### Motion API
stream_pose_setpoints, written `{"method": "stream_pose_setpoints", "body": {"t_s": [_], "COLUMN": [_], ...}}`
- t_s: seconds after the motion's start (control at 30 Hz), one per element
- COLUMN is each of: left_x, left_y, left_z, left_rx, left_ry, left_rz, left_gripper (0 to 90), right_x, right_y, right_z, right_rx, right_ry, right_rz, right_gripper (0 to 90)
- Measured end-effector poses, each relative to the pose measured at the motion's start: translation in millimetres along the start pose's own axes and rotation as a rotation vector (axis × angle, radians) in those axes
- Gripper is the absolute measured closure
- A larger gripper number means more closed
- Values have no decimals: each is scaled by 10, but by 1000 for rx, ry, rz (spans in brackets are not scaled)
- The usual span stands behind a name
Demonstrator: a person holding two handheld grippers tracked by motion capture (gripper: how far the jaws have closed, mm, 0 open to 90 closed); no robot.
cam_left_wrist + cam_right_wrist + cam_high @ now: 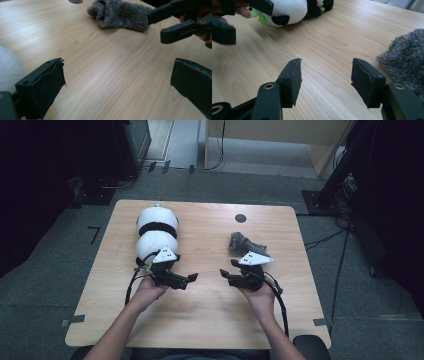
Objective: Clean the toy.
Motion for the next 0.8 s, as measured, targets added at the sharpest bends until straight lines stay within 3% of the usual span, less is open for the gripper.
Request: {"method": "stream_pose_setpoints", "body": {"t_s": [0.17,0.27,0.43,0.5,0.57,0.67,0.8], "left_x": [-117,-167,-334,-398,-453,-495,-496], "left_y": [85,103,94,61,33,-4,-16], "left_z": [88,130,313,367,406,439,426], "left_rx": [-3,-9,-15,-13,7,25,32], "left_ry": [-14,-18,-103,-135,-168,-196,-194], "left_rz": [34,31,43,33,47,51,54], "left_gripper": [0,0,0,0,0,0,0], "right_x": [-108,-149,-244,-281,-315,-365,-433], "right_y": [-78,-120,-210,-221,-228,-241,-232], "right_z": [31,60,131,154,185,233,295], "right_rx": [16,11,-16,-15,-15,-26,-56], "right_ry": [-12,-22,-46,-52,-66,-88,-127], "right_rz": [31,16,-31,-23,-13,-18,-43], "right_gripper": [417,415,412,412,412,412,412]}}
Point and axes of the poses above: each handheld gripper's, and its own axes: z roughly forward along the jaws, x roughly out of its top, y roughly to its right, the point moved 2 cm from there along z, roughly forward along the jaws, and after that the axes turned 14 degrees about -x, right-handed, at the moved point
